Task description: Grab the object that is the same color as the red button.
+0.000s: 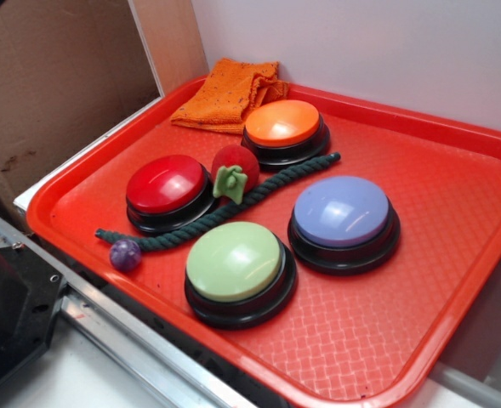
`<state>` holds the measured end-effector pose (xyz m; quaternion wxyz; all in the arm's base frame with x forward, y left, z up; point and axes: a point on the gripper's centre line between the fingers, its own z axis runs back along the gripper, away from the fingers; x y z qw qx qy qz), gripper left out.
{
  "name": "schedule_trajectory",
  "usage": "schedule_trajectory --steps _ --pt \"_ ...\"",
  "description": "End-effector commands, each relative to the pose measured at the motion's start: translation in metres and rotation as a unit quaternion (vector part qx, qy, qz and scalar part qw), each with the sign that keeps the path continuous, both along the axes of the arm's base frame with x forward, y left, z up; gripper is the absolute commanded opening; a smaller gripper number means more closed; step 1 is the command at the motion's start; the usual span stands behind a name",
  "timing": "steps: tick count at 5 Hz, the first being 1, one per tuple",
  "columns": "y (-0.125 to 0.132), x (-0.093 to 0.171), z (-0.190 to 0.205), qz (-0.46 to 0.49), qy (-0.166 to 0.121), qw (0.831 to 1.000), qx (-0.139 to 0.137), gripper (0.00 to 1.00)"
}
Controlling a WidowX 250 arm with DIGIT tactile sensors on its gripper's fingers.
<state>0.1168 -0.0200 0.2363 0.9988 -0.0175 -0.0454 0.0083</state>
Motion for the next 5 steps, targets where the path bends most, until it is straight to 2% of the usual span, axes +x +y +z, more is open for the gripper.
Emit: schedule_trajectory --steps 1,2,3,4,5 --pt "0.000 0.000 0.000 0.000 0.000 1.000 0.000 1.00" --pt "-0.009 0.009 -0.001 -0.008 -0.042 0.999 0.016 1.00" --pt "-0.014 0.025 -0.015 0.008 -0.068 0.997 0.031 1.00" --pt "-0.019 0.048 -0.038 0.017 -0.075 0.997 0.025 1.00" --pt "-0.023 0.073 -0.064 0.031 -0.078 0.996 0.007 1.00"
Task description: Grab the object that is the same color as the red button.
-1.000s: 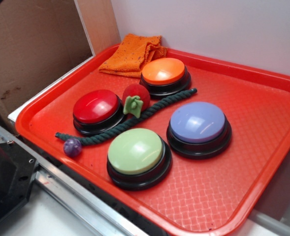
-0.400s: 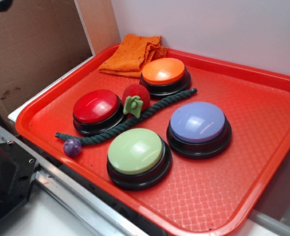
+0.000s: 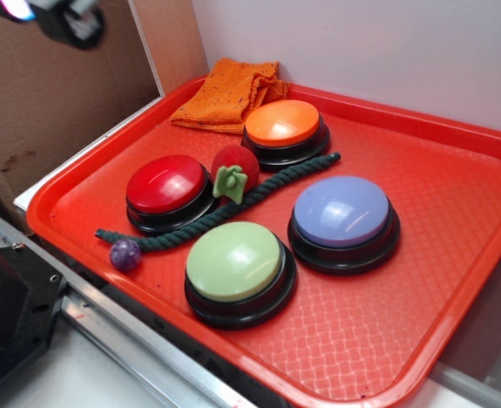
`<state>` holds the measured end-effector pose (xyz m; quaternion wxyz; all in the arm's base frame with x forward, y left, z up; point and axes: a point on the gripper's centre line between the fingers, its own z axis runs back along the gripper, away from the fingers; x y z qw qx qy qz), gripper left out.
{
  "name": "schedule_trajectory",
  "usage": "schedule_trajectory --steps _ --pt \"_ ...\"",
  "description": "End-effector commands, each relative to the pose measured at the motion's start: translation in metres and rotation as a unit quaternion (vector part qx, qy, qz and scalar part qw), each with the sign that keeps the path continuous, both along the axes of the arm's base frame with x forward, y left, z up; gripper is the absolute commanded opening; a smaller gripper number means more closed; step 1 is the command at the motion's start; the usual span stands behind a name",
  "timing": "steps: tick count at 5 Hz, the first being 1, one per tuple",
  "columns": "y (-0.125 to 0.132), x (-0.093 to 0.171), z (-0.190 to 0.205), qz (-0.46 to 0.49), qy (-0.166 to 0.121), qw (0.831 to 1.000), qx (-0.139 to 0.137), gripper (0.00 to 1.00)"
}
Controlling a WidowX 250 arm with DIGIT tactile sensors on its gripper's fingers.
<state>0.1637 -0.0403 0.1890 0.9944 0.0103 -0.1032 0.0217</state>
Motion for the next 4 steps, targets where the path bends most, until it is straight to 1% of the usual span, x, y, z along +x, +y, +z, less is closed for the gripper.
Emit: schedule_trajectory --steps 1,2,3,4 --pt "-0.009 0.042 -0.036 0.014 -0.030 0.998 -0.052 1.00" --pt "-0.013 0.050 -0.051 0.048 -0.035 0.998 -0.037 1.00" --pt "-0.021 0.062 -0.073 0.047 -0.030 0.998 -0.027 1.00" --pt "-0.026 0.068 -0.090 0.045 -0.023 0.999 -0.012 1.00"
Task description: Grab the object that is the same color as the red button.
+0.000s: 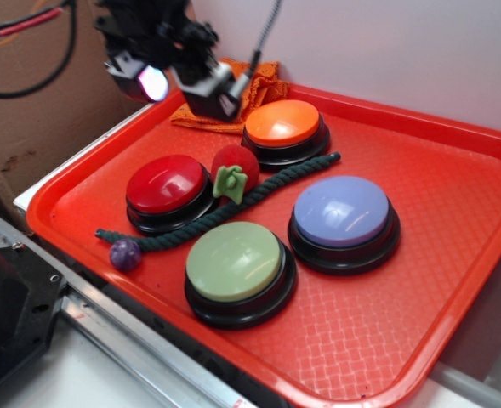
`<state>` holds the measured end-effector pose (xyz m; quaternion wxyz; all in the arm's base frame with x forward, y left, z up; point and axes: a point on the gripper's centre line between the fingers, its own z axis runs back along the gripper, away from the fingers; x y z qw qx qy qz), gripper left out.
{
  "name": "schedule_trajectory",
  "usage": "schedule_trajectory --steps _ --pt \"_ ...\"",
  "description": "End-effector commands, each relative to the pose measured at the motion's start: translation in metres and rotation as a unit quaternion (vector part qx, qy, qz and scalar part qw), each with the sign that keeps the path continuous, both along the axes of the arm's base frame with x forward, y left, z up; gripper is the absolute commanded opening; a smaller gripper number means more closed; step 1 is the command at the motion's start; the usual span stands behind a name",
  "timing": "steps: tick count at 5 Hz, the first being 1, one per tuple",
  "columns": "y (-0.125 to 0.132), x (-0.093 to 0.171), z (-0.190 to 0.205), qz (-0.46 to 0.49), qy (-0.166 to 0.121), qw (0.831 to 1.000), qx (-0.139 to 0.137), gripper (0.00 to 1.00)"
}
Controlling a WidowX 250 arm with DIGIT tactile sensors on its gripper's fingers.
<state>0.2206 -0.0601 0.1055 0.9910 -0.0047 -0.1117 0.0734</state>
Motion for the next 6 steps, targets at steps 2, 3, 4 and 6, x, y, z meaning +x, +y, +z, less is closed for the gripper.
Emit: schedule_trajectory --steps 2,3,4,6 --pt "-0.009 0.024 -0.032 -0.015 -0.005 0.999 0.041 1.00" --pt "-0.008 0.035 -0.040 -0.026 -0.006 0.998 0.053 1.00" --pt "-0.006 0.047 -0.048 -0.028 -0.003 0.998 0.062 1.00" --pt "-0.001 0.062 -0.061 -0.024 0.009 0.997 0.072 1.00"
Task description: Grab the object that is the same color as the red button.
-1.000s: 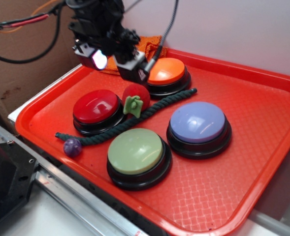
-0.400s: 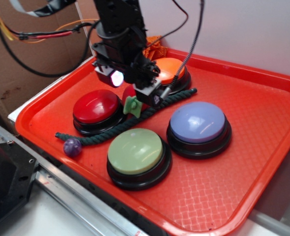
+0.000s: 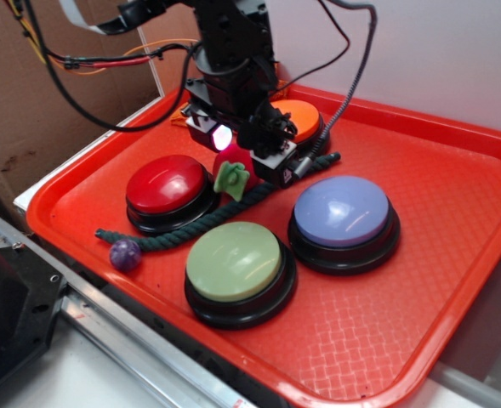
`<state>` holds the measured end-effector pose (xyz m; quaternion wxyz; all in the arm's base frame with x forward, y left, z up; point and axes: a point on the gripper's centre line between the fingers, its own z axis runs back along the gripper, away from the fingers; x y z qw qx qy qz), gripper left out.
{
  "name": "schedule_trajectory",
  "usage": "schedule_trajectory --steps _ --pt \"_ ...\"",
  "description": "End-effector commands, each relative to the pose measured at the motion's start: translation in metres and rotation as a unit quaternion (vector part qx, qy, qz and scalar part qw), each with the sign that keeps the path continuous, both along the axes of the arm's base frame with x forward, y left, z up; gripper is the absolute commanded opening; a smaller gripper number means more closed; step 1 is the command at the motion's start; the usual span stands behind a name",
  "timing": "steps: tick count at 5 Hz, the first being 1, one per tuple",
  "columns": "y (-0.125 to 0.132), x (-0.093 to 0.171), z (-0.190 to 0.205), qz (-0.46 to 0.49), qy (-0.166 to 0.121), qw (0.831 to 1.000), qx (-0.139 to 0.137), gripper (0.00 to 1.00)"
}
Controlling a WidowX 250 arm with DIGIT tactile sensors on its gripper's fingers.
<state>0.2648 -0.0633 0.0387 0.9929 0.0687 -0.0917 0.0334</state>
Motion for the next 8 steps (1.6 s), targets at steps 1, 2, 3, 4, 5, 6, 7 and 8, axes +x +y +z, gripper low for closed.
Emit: schedule_trajectory --steps 1,2,3,4,5,6,7,8 --pt "0.007 0.024 0.000 0.019 -0.005 1.000 -0.003 0.97" --pt "0.008 0.022 0.001 0.023 -0.006 1.000 -0.002 0.08" --pt "0.011 0.024 0.004 0.027 -0.008 1.000 -0.007 0.00" --pt "0.015 0.026 0.009 0.037 -0.005 0.999 -0.008 0.00" --pt "0.022 0.020 0.032 0.077 0.025 0.997 -0.003 0.00" --pt "0.020 0.011 0.071 0.093 0.018 0.995 0.018 0.00" --pt "0.018 0.002 0.105 0.084 0.010 0.996 0.014 0.00" --pt "0.027 -0.008 0.135 0.058 0.028 0.997 -0.031 0.00"
